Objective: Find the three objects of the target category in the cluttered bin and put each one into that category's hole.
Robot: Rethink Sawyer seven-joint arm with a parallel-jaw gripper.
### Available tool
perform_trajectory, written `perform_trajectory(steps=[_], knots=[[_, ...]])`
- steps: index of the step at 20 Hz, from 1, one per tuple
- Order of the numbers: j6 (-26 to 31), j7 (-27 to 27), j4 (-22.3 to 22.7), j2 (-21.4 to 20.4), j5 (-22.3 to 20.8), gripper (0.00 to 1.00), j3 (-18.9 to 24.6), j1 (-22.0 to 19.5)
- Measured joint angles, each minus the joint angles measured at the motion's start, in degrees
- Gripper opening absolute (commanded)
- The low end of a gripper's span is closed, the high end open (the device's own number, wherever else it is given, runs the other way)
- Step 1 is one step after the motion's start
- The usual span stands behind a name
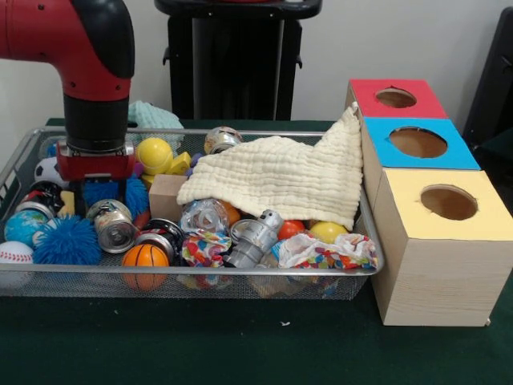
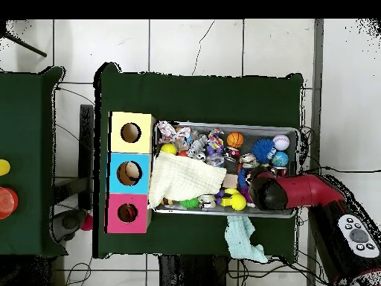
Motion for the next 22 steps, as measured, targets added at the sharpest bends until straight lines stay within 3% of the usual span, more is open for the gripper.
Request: perform_trajectory(steps=[7, 22], knots=[[0.01, 0.0, -1.0, -0.42, -0.31, 1.0, -1.76, 2.01], [0.02, 0.0, -0.97, -3.06, -0.32, 1.0, -2.62, 1.53]])
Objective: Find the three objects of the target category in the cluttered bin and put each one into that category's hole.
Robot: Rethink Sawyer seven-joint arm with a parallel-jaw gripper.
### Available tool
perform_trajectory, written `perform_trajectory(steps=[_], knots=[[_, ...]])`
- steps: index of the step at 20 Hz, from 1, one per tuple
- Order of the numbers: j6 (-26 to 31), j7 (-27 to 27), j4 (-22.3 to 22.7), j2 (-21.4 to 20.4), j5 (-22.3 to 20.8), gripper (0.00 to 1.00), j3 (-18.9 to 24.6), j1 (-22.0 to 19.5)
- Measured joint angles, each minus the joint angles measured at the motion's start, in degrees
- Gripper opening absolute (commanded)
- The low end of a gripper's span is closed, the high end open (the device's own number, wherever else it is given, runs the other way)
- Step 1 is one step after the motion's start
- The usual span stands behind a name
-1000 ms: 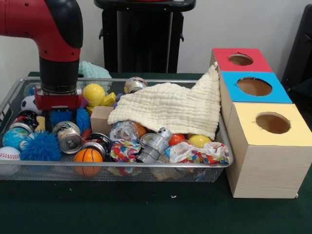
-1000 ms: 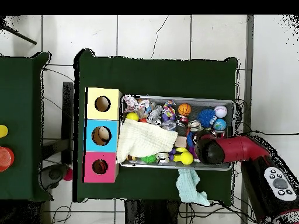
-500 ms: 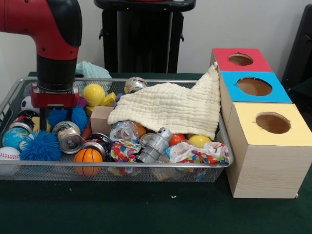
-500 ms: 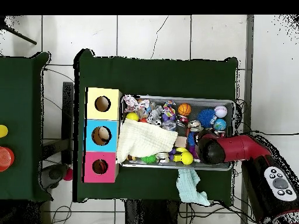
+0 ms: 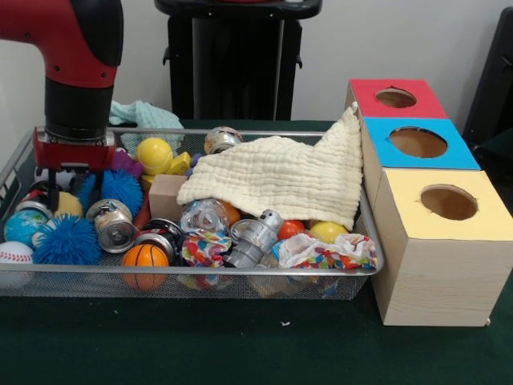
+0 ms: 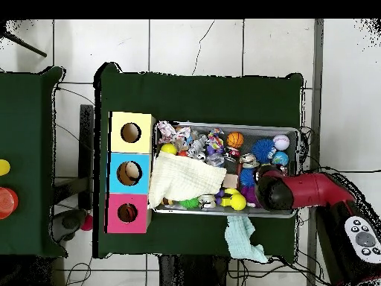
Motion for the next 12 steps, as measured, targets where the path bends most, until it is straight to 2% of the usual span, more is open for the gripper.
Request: perform_trajectory(steps=[12], knots=[[-0.01, 0.0, -0.07, 1.05, 0.02, 1.0, -2.75, 0.74]])
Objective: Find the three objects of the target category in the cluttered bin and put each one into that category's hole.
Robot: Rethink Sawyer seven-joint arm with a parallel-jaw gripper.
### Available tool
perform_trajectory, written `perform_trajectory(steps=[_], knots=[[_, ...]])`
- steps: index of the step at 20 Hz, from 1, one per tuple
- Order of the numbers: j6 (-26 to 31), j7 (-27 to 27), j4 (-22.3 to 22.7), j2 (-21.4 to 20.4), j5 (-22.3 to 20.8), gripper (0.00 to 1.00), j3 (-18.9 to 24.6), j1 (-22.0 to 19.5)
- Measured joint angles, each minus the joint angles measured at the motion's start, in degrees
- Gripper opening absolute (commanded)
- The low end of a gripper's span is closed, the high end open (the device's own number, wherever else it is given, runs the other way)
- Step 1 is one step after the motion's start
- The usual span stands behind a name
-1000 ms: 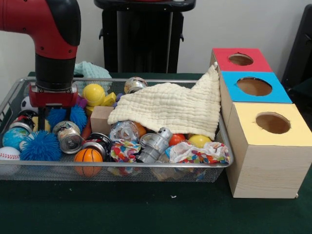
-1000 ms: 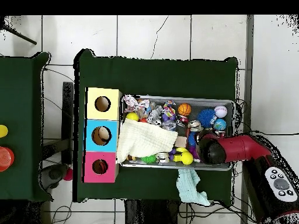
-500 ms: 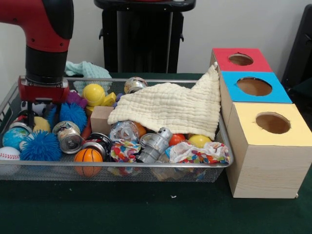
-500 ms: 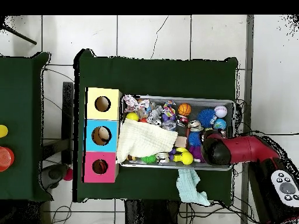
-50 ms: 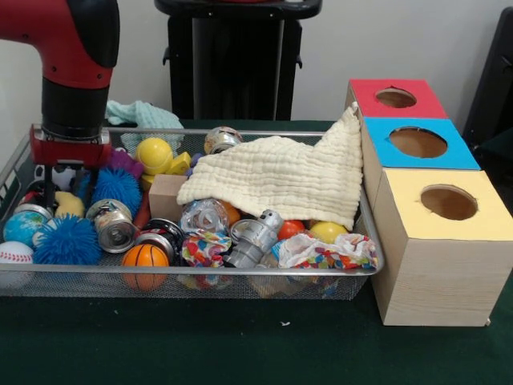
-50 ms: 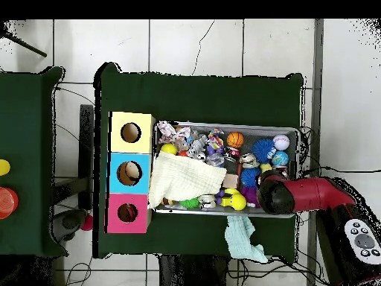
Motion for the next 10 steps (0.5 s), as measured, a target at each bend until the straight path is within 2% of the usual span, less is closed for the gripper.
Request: perform_trajectory(steps=[10], knots=[[-0.01, 0.0, -0.54, 1.29, 0.11, 1.0, -0.06, 0.19]])
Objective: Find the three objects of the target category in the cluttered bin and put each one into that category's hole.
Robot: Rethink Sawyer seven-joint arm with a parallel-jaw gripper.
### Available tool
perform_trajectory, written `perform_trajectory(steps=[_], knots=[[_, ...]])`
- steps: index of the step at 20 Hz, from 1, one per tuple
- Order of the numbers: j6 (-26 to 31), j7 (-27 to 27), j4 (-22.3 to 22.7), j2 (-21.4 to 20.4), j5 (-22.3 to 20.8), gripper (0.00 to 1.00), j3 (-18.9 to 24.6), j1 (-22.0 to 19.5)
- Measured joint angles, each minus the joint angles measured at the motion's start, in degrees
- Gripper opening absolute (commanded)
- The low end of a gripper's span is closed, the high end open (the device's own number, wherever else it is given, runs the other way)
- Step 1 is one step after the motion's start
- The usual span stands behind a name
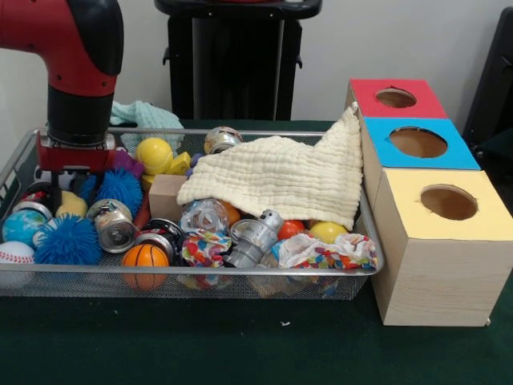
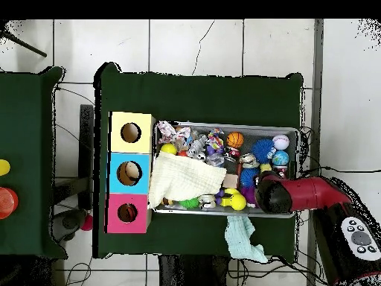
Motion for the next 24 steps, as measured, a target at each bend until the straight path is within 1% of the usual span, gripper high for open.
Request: perform_trajectory(steps=[1, 8, 15, 19, 20, 21, 23, 24], knots=[[0.01, 0.0, -0.32, 0.35, -0.01, 0.0, -0.19, -0.01], [0.0, 0.0, -0.35, 0.62, -0.02, 0.0, -0.38, -0.15], [0.06, 0.0, -0.14, -0.41, 0.24, 0.0, -0.36, -0.15], [1.91, 0.0, 1.34, -2.87, 3.48, 0.0, 0.58, -0.98], [2.8, 0.0, 1.77, -3.6, 4.83, 0.0, 1.07, -1.43], [6.22, 0.0, 3.22, -5.83, 9.34, 0.0, 2.79, -3.1], [8.07, 0.0, 3.85, -6.86, 11.57, 0.0, 3.66, -3.93], [11.43, 0.0, 4.75, -8.48, 15.1, 0.0, 5.08, -5.24]])
